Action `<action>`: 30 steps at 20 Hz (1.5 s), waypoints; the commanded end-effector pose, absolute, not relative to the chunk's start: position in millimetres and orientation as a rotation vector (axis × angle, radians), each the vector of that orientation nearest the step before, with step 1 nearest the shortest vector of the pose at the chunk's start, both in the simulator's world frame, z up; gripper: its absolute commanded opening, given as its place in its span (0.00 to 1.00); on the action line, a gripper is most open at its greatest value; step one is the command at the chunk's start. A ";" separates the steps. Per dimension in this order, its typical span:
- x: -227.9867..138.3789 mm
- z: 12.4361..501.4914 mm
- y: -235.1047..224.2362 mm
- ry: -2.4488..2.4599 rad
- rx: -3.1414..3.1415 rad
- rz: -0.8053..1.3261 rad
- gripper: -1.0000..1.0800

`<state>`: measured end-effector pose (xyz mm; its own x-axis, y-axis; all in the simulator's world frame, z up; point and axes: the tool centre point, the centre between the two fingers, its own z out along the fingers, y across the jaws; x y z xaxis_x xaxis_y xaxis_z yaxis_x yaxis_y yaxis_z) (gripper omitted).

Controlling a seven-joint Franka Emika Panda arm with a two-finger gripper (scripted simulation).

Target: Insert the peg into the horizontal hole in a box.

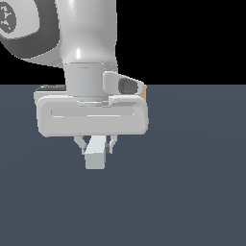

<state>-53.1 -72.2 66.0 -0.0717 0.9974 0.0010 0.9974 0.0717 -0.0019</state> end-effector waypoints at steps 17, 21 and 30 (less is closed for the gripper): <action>-37.0 102.3 87.8 -2.106 -2.331 0.000 0.00; -31.0 107.7 111.9 -2.075 -2.359 0.000 0.00; -21.9 114.0 139.5 -2.038 -2.391 0.000 0.00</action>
